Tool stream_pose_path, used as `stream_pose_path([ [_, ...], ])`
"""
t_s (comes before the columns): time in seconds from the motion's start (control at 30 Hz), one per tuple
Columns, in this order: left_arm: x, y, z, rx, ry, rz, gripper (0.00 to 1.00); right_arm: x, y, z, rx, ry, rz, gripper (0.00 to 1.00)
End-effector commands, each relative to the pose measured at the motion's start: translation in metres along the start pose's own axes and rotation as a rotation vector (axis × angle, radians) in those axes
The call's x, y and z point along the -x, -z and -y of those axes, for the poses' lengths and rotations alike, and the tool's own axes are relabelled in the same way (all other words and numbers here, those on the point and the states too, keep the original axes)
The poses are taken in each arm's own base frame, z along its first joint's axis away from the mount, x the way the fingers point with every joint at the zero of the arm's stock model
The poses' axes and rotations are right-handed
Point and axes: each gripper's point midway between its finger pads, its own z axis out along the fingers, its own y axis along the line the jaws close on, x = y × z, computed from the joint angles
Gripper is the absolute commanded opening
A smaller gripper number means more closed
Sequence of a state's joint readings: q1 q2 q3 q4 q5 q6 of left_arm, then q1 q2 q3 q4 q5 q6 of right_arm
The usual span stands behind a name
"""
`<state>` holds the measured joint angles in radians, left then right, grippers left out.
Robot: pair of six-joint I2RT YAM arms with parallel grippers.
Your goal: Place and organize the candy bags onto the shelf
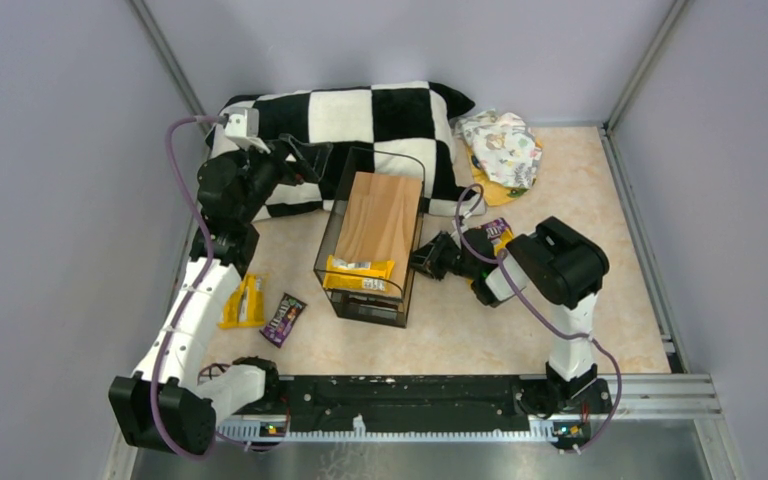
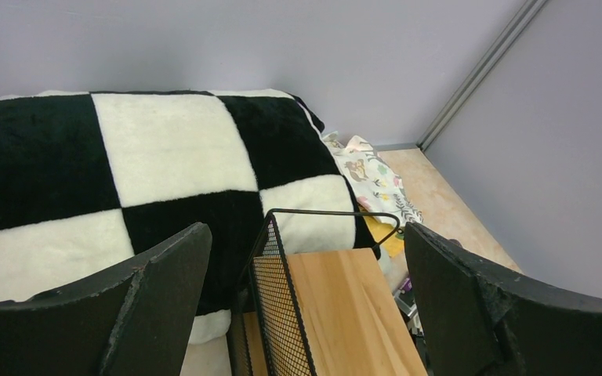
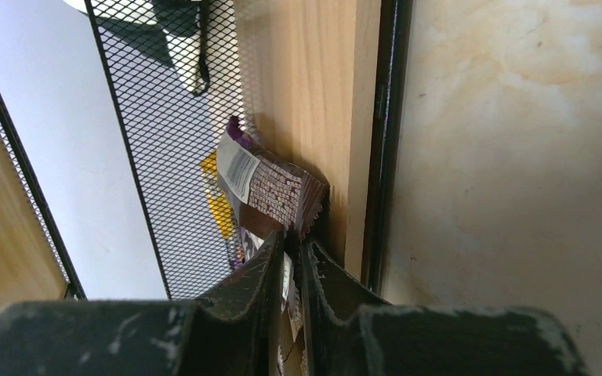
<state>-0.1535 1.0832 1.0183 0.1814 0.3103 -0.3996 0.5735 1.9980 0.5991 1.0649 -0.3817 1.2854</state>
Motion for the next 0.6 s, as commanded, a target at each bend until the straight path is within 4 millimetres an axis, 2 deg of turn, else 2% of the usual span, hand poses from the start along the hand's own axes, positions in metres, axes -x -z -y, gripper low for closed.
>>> stream_pose_path([
  [0.0,0.013,-0.001,0.006,-0.031,-0.011,0.052,0.99,0.000,-0.004,-0.029,0.068,0.077,-0.006,0.13],
  [0.17,0.012,-0.002,0.005,-0.031,-0.009,0.048,0.99,-0.007,-0.003,-0.030,0.079,0.085,-0.029,0.12],
  [0.57,0.011,-0.002,0.005,-0.038,0.002,0.044,0.99,-0.010,-0.005,-0.036,0.085,0.113,-0.042,0.14],
])
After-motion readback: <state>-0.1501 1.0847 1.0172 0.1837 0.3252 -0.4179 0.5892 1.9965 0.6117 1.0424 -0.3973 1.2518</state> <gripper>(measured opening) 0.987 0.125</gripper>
